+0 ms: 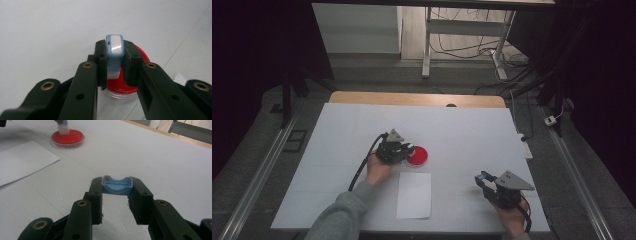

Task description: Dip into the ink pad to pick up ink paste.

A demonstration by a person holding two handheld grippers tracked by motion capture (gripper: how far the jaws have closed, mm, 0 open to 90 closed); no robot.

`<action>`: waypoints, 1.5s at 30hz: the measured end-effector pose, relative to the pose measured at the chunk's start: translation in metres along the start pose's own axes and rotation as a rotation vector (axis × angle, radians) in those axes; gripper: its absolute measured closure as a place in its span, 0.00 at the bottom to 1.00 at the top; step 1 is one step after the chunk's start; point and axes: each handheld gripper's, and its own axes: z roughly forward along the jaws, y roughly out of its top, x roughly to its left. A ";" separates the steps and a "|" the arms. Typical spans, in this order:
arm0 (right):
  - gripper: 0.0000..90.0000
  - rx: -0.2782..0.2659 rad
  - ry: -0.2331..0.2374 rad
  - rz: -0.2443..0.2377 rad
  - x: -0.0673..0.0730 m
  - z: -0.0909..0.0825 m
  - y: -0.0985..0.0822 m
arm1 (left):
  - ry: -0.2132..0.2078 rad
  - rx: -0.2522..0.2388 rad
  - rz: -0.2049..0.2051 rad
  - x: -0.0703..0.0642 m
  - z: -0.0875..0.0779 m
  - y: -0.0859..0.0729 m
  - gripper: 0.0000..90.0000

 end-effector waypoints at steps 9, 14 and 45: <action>0.72 -0.005 0.002 0.002 0.000 0.000 0.000 | 0.002 0.000 0.000 -0.001 0.000 0.000 0.84; 0.72 -0.001 0.001 0.001 0.000 0.000 0.000 | 0.003 -0.005 -0.002 0.000 -0.001 0.000 0.84; 0.72 -0.005 -0.001 -0.001 0.000 -0.001 0.000 | -0.051 -0.078 -0.003 -0.002 -0.019 0.009 0.84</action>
